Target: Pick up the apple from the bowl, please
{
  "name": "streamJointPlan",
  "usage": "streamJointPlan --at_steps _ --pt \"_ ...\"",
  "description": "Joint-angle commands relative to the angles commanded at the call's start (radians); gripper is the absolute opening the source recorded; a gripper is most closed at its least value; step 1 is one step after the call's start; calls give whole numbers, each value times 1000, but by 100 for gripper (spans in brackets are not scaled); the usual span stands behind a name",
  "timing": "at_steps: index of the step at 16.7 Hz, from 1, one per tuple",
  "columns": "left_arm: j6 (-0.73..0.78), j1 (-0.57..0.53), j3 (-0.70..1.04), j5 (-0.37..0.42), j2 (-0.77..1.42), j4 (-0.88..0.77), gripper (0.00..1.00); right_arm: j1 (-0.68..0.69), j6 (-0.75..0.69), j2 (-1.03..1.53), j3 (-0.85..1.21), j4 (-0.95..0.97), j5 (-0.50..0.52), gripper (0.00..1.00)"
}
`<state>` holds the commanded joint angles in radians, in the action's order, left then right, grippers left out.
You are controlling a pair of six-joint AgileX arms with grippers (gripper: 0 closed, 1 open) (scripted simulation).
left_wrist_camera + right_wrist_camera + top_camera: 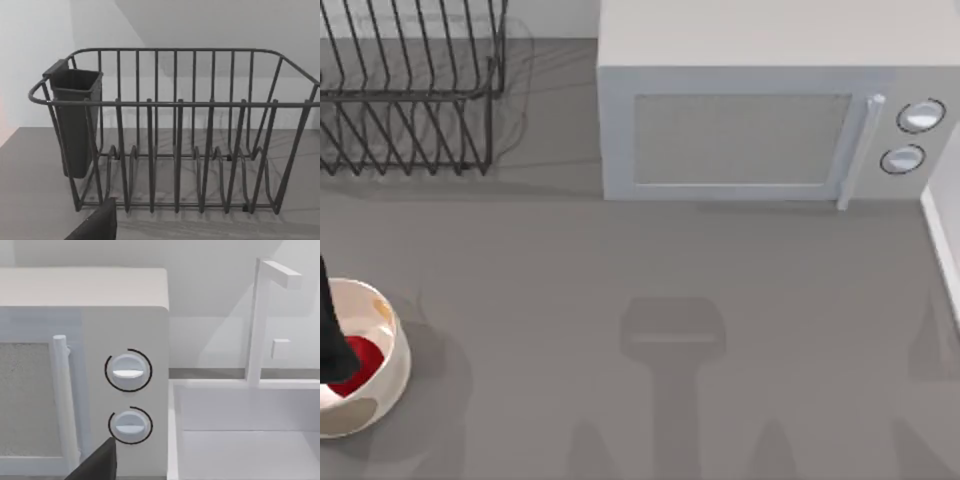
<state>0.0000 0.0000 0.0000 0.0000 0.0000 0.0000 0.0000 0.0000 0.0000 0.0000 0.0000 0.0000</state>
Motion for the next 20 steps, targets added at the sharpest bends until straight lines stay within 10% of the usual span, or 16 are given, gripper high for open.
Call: streamJointPlan --at_steps 9,20 --pt "8 5 134 0 162 -140 100 0 0 0 0 0 0 100" --pt "43 28 762 0 1122 -792 100 0 0 0 0 0 0 100"
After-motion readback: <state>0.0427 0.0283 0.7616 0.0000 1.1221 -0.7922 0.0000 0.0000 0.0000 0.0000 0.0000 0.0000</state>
